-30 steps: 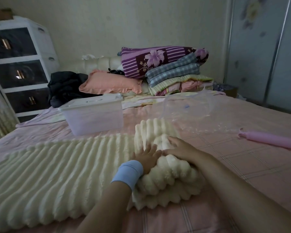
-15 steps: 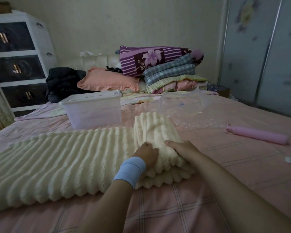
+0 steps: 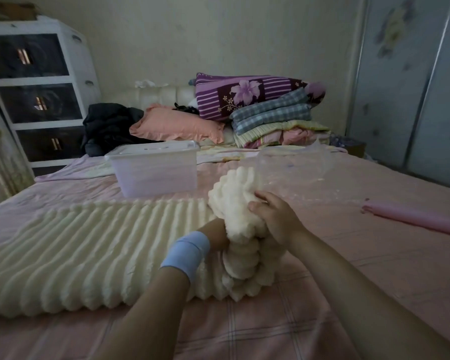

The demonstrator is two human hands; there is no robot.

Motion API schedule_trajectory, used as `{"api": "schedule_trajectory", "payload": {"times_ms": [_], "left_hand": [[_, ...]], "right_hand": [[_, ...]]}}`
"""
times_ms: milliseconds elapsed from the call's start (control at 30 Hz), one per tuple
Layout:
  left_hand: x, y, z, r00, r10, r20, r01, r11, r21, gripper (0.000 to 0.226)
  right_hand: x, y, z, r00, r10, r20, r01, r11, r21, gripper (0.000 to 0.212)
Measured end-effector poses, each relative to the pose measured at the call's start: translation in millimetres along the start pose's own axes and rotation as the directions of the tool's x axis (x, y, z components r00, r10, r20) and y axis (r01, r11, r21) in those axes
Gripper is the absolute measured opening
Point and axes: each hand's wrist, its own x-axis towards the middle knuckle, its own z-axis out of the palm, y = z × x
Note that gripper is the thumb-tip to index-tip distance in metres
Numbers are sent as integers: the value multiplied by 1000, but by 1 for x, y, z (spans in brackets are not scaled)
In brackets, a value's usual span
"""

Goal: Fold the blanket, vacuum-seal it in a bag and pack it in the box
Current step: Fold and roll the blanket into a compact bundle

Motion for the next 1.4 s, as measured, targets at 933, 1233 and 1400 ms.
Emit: {"api": "schedule_trajectory", "payload": {"times_ms": [933,1233,1400], "left_hand": [[18,-41,-25,986,101,-133,-90,992,86,59],[22,-63,-50,990,76,121,-104,962,252,59],[21,-89,-59,983,-121,139,96,980,177,47]], "right_hand": [[84,-5,53,988,-129,-87,38,744,-667,35],[177,-26,132,871,176,459,210,712,-670,65],[187,-17,172,823,223,523,-29,935,-354,55]]}}
